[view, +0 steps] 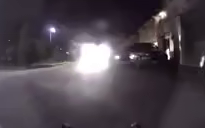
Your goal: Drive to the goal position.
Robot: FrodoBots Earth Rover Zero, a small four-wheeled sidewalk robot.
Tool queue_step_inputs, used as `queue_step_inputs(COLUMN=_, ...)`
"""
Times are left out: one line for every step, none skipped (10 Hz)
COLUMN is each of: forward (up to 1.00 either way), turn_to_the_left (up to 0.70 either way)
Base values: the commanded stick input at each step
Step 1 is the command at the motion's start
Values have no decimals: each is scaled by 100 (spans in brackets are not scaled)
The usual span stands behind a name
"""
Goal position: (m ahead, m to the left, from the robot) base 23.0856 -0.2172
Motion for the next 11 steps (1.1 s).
queue_step_inputs(forward=85, turn_to_the_left=0)
queue_step_inputs(forward=85, turn_to_the_left=0)
queue_step_inputs(forward=85, turn_to_the_left=0)
queue_step_inputs(forward=85, turn_to_the_left=0)
queue_step_inputs(forward=85, turn_to_the_left=-3)
queue_step_inputs(forward=85, turn_to_the_left=-14)
queue_step_inputs(forward=85, turn_to_the_left=-34)
queue_step_inputs(forward=85, turn_to_the_left=-34)
queue_step_inputs(forward=85, turn_to_the_left=-34)
queue_step_inputs(forward=85, turn_to_the_left=-17)
queue_step_inputs(forward=85, turn_to_the_left=0)
